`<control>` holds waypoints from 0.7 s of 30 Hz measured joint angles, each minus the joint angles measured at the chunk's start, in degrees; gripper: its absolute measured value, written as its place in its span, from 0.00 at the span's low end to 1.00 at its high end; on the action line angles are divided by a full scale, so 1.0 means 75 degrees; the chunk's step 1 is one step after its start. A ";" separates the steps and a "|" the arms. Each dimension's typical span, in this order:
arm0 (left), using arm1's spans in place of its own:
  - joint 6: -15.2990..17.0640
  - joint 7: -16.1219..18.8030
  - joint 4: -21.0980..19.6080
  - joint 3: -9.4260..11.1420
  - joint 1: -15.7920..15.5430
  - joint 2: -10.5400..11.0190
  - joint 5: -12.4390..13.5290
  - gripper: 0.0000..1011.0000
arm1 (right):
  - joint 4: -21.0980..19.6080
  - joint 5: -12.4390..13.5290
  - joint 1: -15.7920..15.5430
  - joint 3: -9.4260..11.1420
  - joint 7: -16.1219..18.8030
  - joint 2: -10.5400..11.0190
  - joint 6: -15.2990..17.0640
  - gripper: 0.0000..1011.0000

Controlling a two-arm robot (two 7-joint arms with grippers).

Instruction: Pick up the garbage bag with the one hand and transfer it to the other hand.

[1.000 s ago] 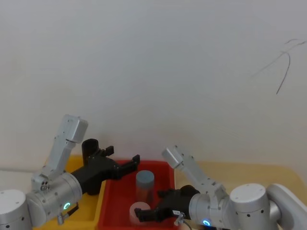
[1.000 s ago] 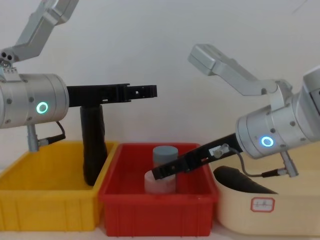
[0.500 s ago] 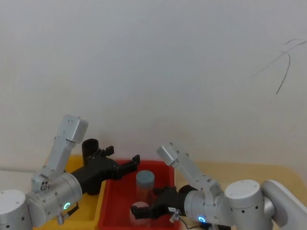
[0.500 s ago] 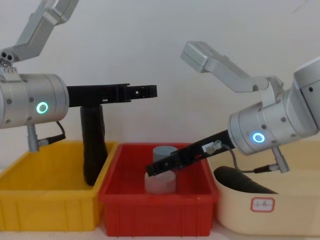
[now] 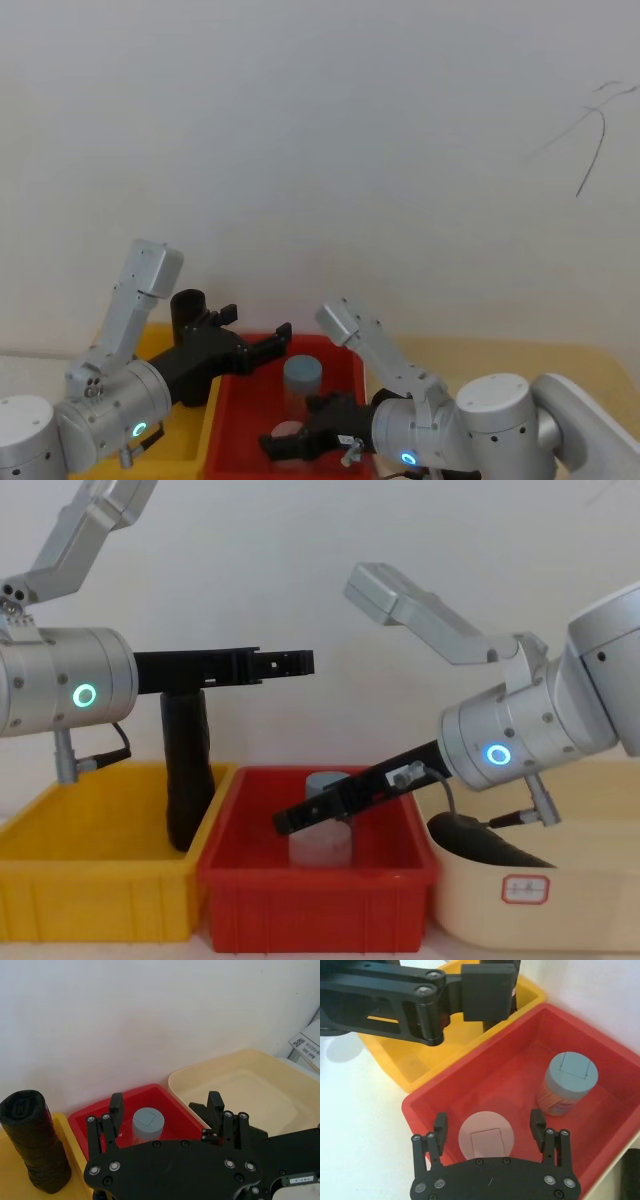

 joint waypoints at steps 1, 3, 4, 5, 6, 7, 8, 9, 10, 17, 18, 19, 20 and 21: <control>0.0000 0.0000 0.0000 0.0000 0.0000 0.0000 0.0000 0.99 | 0.0002 0.0018 0.0000 -0.0004 0.0001 -0.0013 0.0026 0.99; 0.0000 0.0000 0.0000 0.0000 0.0000 0.0000 0.0000 0.99 | 0.0008 0.0048 0.0000 -0.0009 0.0002 -0.0031 0.0067 0.99; 0.0000 0.0000 0.0000 0.0000 0.0000 0.0000 0.0000 0.99 | 0.0008 0.0048 0.0000 -0.0009 0.0002 -0.0031 0.0067 0.99; 0.0000 0.0000 0.0000 0.0000 0.0000 0.0000 0.0000 0.99 | 0.0013 0.0068 0.0000 -0.0011 0.0001 -0.0043 0.0091 0.99; 0.0000 0.0000 0.0000 0.0000 0.0000 0.0000 0.0000 0.99 | 0.0015 0.0075 0.0000 -0.0012 0.0001 -0.0047 0.0100 0.99; 0.0000 0.0000 0.0000 0.0000 0.0000 0.0000 0.0000 0.99 | 0.0018 0.0084 -0.0001 -0.0014 0.0000 -0.0052 0.0110 0.99; 0.0000 0.0000 0.0000 0.0000 0.0000 0.0000 0.0000 0.99 | 0.0027 0.0104 -0.0002 -0.0020 -0.0001 -0.0064 0.0131 0.99; 0.0000 0.0000 0.0000 0.0000 0.0000 -0.0001 0.0000 0.99 | 0.0031 0.0109 -0.0003 -0.0023 -0.0002 -0.0067 0.0135 0.99; 0.0000 0.0000 0.0000 0.0000 0.0000 0.0000 0.0000 0.99 | 0.0035 0.0115 -0.0003 -0.0026 -0.0003 -0.0069 0.0140 0.99; 0.0000 0.0000 0.0000 0.0000 0.0000 -0.0001 0.0000 0.99 | 0.0124 0.0170 0.0020 -0.0068 -0.0006 -0.0111 0.0177 0.99; 0.0000 0.0000 0.0000 0.0000 0.0000 0.0000 0.0000 0.99 | 0.0156 0.0181 0.0033 -0.0076 -0.0006 -0.0119 0.0178 0.99; 0.0000 0.0000 0.0000 0.0000 0.0000 0.0000 0.0000 0.99 | 0.0174 0.0187 0.0041 -0.0080 -0.0006 -0.0124 0.0178 0.99; 0.0000 0.0000 0.0000 0.0000 0.0000 0.0000 0.0000 0.99 | 0.0191 0.0191 0.0048 -0.0084 -0.0006 -0.0129 0.0178 0.99; 0.0000 0.0000 0.0000 0.0000 0.0000 0.0000 0.0000 0.99 | 0.0234 0.0200 0.0067 -0.0095 -0.0006 -0.0141 0.0177 0.99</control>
